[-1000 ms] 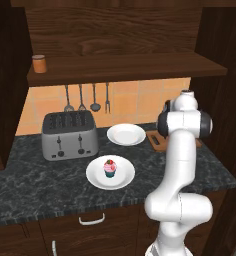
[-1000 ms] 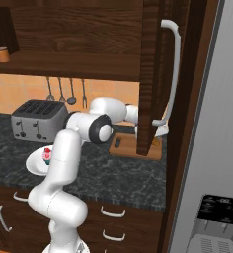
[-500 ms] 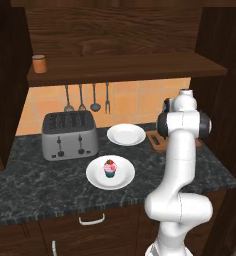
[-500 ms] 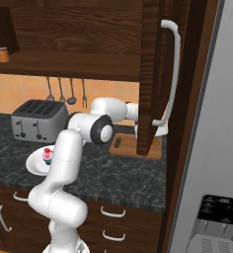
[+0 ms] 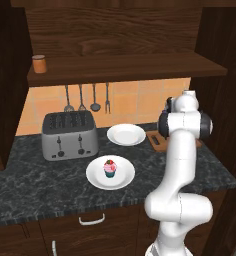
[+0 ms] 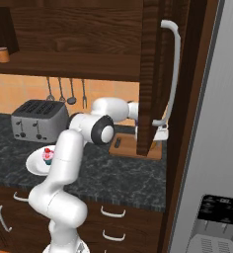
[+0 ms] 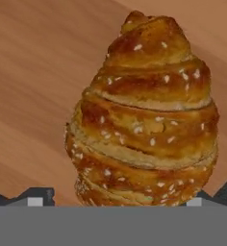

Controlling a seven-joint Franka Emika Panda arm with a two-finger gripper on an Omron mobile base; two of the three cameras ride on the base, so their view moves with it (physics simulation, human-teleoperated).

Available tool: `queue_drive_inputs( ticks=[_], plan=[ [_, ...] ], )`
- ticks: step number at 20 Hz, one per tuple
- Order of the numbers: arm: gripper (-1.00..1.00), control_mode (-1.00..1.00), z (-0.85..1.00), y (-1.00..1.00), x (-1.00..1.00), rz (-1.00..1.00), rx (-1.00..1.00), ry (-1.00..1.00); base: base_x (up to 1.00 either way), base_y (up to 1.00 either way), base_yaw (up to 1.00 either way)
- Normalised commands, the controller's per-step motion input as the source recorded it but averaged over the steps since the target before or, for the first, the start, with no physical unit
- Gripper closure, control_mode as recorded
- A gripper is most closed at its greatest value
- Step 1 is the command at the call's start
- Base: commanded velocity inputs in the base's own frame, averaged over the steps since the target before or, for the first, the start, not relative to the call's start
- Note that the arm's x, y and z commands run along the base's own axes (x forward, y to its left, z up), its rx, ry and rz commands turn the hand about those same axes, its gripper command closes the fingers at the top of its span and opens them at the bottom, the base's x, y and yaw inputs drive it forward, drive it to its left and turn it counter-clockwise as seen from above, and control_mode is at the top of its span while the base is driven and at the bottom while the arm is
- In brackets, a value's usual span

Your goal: From the different types of pastries on the counter, select a croissant and place it on the cutting board. Then retrieve a jar of jam from the cabinet and place it alongside the croissant on the cutting board.

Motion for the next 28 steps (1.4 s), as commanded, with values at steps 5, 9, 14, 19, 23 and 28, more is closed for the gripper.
queue_drive_inputs(
  ticks=[5,9,14,19,23,28],
  plan=[
    [-1.0,-1.0,-0.04,0.0,-0.49,0.0,0.01,0.0,0.0,0.0,0.0],
    [-1.0,-1.0,0.59,0.07,-0.39,0.0,-0.08,-0.04,0.0,0.0,0.0],
    [-1.0,-1.0,0.58,0.27,-0.3,0.01,-0.03,0.01,0.0,0.0,0.0],
    [-1.0,-1.0,0.03,0.52,-0.28,0.03,0.01,0.01,0.0,0.0,0.0],
    [-1.0,-1.0,0.33,1.0,-0.77,0.06,0.0,-0.09,0.0,0.0,0.0],
    [-1.0,-1.0,0.04,0.31,-0.39,0.03,0.04,-0.04,0.0,0.0,0.0]
  ],
)
